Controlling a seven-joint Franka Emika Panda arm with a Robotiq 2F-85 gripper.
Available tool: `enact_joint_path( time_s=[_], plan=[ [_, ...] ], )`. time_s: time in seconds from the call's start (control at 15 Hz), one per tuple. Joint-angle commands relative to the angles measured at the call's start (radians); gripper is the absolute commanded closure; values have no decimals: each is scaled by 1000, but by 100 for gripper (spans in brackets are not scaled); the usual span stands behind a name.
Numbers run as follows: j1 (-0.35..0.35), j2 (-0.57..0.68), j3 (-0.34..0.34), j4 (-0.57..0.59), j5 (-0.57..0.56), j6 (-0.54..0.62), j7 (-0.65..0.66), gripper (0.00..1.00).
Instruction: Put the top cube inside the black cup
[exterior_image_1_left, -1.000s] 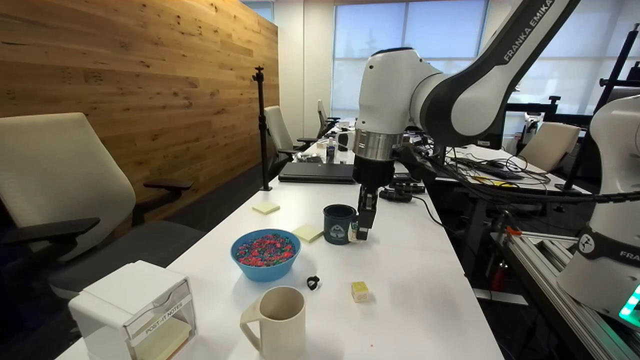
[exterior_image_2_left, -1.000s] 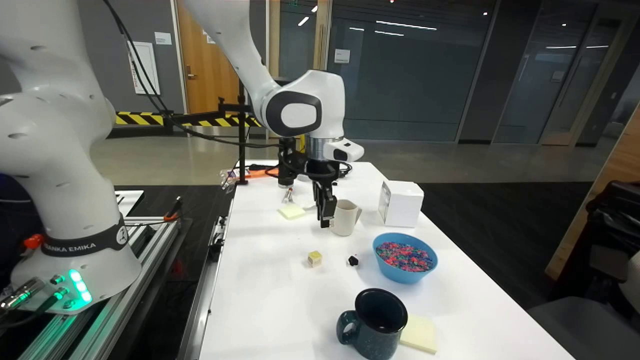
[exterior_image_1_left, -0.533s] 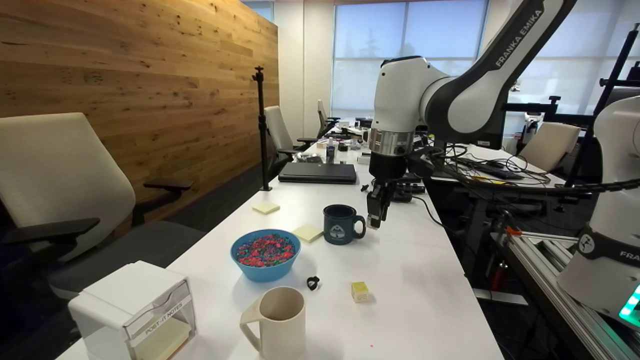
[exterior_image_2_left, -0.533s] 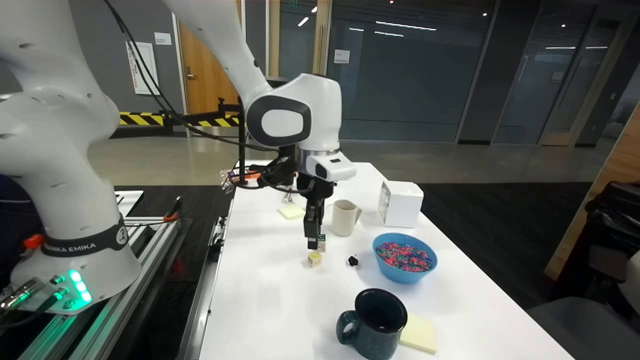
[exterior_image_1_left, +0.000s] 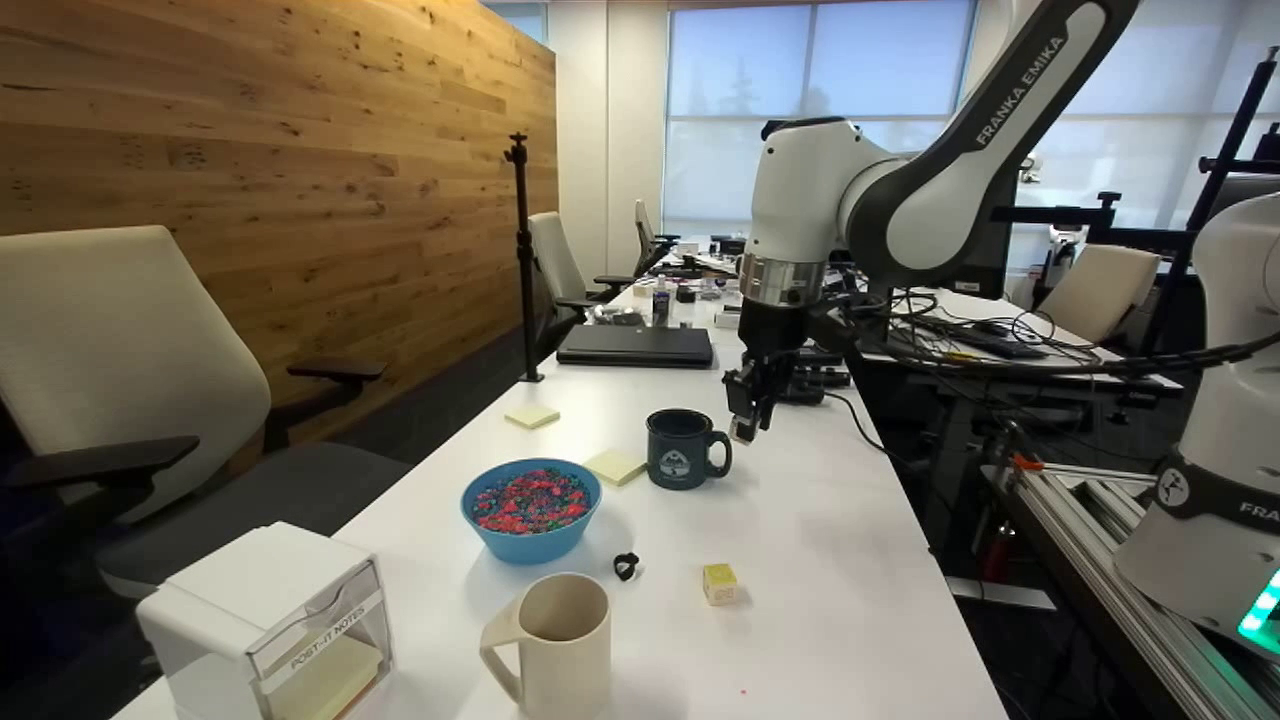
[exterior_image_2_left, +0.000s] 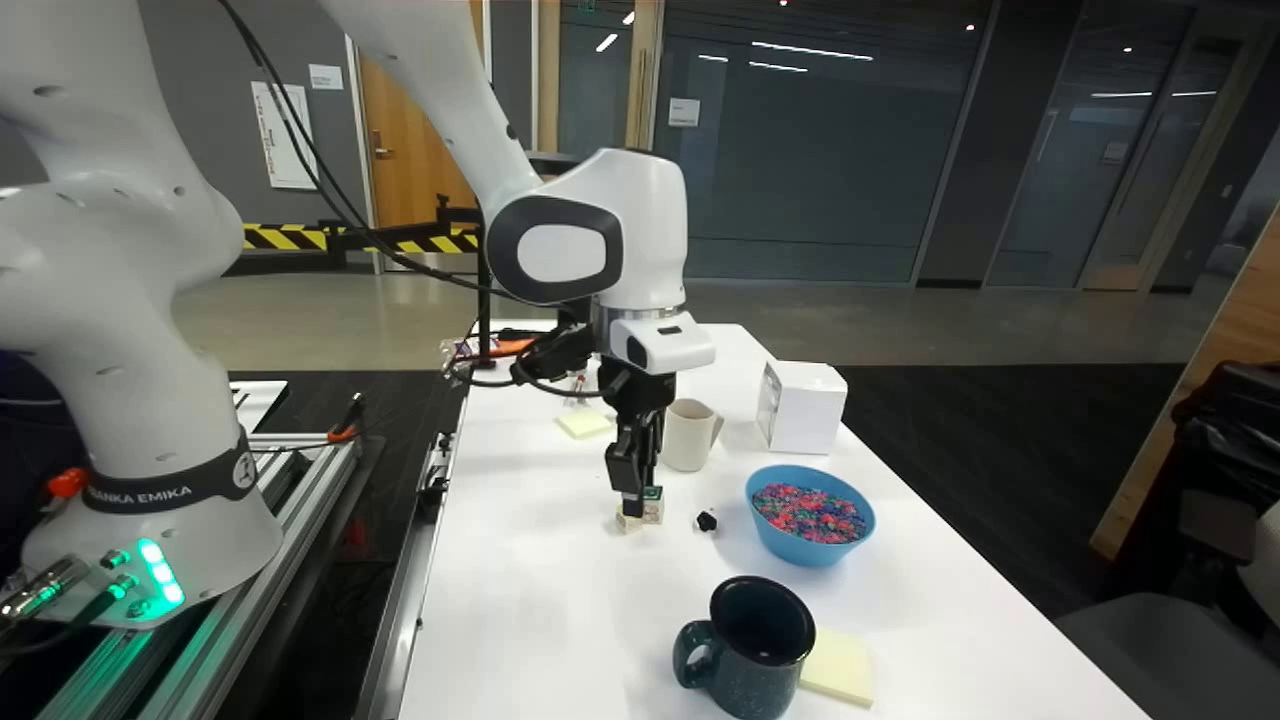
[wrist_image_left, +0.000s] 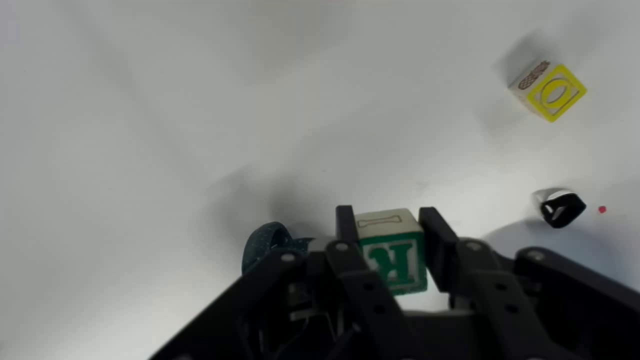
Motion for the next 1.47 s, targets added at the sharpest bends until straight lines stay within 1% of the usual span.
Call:
enact_joint_path(
  time_s=[0.0, 0.27, 0.8, 1.0, 1.13, 1.4],
  plan=[
    [8, 25, 16, 30, -40, 15, 63, 89],
    [-6, 46, -1, 42, -27, 28, 64, 89],
    [-65, 71, -104, 49, 22, 102, 40, 89],
    [-82, 95, -129, 64, 45, 129, 22, 89],
    [-84, 118, -136, 69, 50, 164, 12, 89],
    [-46, 163, -150, 67, 10, 242, 43, 89]
  ],
)
